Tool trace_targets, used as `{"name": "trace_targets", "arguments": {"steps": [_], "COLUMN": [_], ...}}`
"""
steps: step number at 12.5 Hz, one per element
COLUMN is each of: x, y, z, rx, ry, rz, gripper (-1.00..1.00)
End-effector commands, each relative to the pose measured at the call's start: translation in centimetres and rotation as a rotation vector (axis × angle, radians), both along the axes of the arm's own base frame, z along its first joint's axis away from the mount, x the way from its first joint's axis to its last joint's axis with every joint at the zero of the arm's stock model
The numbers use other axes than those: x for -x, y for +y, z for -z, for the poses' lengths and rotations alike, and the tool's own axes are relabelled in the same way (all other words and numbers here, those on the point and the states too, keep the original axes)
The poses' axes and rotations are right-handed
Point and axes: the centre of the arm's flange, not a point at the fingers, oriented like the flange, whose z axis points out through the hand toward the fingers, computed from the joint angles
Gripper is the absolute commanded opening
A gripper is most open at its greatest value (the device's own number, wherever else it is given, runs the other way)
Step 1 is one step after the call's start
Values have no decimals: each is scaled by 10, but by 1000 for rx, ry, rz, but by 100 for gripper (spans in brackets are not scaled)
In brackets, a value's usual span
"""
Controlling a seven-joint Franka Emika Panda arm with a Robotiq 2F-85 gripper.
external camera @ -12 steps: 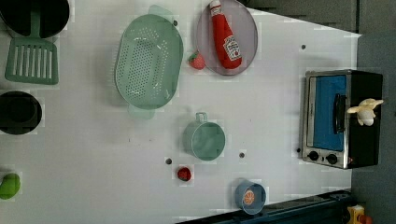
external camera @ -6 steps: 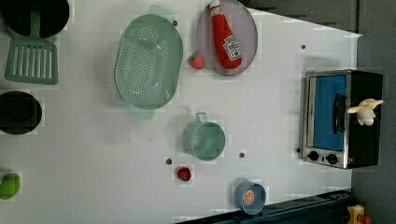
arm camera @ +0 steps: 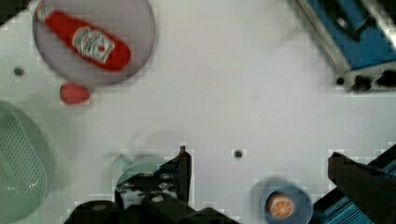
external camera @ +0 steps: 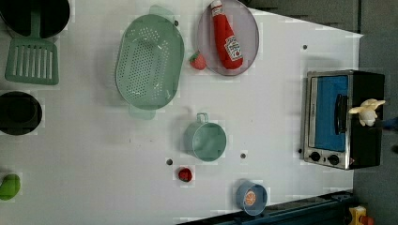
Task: Pick banana from table and place on oven.
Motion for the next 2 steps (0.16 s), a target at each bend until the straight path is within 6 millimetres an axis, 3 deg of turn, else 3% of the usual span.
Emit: {"name": "trace_targets", "arguments": {"steps": [1, 2], "x": [7, 7], "y": [-56, -59], "z": [3, 4], "rx": [-60, -62], "ry": [11, 13], "rz": [231, 237], "gripper": [100, 100]}}
